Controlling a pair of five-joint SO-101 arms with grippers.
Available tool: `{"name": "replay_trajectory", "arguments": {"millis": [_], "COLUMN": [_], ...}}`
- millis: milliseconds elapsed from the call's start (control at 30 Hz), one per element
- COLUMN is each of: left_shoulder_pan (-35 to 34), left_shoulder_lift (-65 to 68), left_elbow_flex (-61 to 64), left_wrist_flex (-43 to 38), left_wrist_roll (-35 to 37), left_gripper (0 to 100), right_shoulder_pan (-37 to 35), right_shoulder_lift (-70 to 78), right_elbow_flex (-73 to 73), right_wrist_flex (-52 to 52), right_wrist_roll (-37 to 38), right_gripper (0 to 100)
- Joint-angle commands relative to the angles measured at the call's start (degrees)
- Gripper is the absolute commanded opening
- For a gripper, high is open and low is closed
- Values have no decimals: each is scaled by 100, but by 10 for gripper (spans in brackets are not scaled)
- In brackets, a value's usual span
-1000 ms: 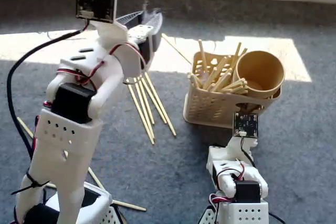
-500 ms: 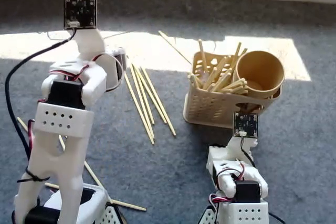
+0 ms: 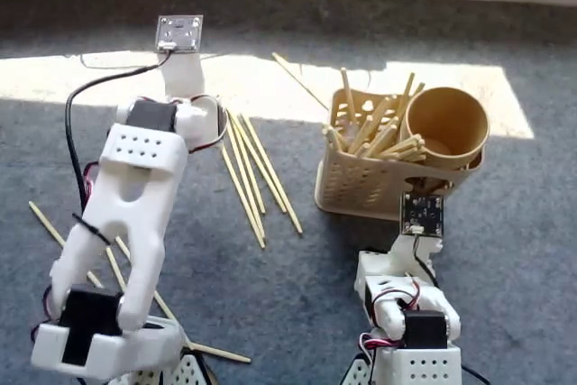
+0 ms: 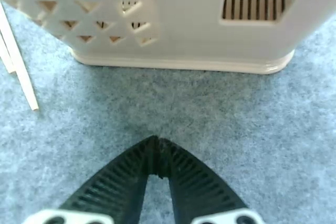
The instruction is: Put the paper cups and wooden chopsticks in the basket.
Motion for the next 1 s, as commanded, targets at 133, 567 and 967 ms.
{"name": "replay_trajectory", "arguments": {"millis": [133,567,967], "left_shoulder_pan": [-75,-295,-312], "left_shoulder_lift": [1534,3424,4523], "left_elbow_flex": [-1481,-3002,-3987], "left_wrist_flex": [571,1029,1248], "left_wrist_roll": [-158,-132,-123], "left_gripper": [107,136,136], "right_shoulder_pan": [-40,-40,-40], "right_shoulder_lift": [-13,-13,-13], "right_elbow_flex": [585,585,585], "right_wrist_flex": [40,40,40], "right_wrist_roll": [53,53,53], "right_gripper": [8,8,8]}}
